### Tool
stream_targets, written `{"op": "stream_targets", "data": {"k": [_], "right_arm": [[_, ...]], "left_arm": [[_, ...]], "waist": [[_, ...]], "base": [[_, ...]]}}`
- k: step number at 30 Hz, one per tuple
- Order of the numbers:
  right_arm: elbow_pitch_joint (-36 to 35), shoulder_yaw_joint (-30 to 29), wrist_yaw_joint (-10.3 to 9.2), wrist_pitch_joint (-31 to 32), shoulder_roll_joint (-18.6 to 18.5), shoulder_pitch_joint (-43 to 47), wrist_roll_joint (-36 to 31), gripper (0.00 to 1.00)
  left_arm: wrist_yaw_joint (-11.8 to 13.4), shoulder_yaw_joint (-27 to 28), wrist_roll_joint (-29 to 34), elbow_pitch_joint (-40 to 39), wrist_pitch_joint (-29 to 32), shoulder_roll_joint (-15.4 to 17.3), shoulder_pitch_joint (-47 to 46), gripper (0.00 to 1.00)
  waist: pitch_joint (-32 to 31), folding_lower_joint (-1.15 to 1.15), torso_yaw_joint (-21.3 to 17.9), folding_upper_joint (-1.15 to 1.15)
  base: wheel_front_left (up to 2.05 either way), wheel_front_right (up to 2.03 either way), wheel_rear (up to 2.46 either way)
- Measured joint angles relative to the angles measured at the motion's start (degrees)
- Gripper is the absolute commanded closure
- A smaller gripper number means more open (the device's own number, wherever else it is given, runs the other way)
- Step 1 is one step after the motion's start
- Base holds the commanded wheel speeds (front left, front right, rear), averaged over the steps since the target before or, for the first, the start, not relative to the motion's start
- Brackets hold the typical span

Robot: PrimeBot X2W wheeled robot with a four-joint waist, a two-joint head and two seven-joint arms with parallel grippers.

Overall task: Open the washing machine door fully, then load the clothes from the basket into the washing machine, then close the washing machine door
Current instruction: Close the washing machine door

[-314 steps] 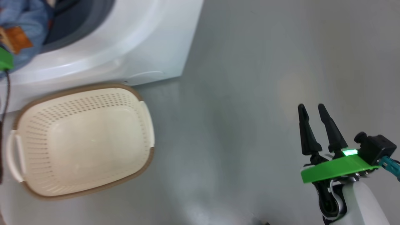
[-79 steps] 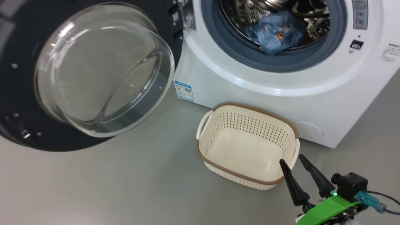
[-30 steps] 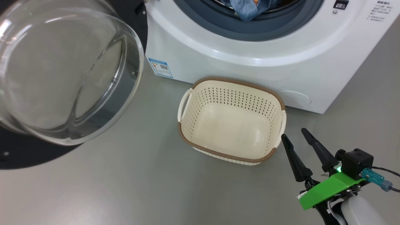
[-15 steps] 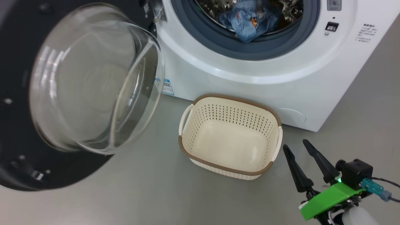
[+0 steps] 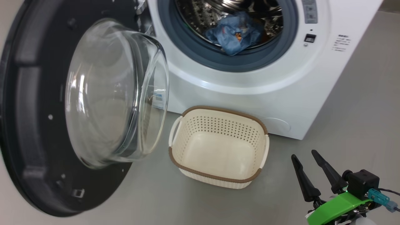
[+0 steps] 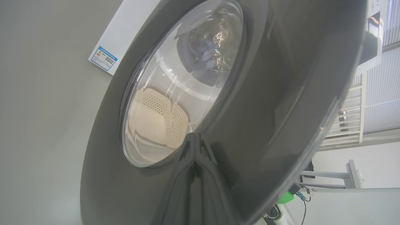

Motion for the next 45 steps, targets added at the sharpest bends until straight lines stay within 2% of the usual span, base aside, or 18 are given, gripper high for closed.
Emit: {"op": "stream_targets", "data": {"k": [8,14,26,38,45], "right_arm": [[-0.5,-1.7,0.01,0.0,1.0,1.1,-0.5,0.00],[-0.9,-3.1,0.00,0.0,1.6,1.1,-0.5,0.00],[-1.7,-5.4,0.00,0.0,3.5,1.1,-0.5,0.00],[-2.3,-6.1,0.00,0.0,5.4,0.6,-0.5,0.00],[-2.3,-7.0,0.00,0.0,5.6,0.2,-0.5,0.00]], "left_arm": [[0.0,-1.2,-0.1,-6.5,1.9,-2.8,2.1,1.00],[0.0,-3.1,-0.1,-11.6,2.6,-7.1,2.1,1.00],[0.0,-5.9,3.1,-14.1,0.6,-14.2,-2.0,1.00],[0.0,-6.8,7.3,-8.0,-5.2,-16.6,-10.2,1.00],[-0.1,-7.1,7.7,-6.9,-7.3,-16.3,-10.5,1.00]], "waist": [[-0.9,0.00,-3.4,0.00],[-0.9,0.00,-7.1,0.00],[-0.1,0.00,-15.7,0.00],[2.2,0.00,-25.4,0.00],[3.5,0.00,-28.1,0.00]], "base": [[0.00,0.00,0.00],[0.00,0.00,0.00],[0.00,0.00,0.00],[0.00,0.00,0.00],[0.00,0.00,0.00]]}}
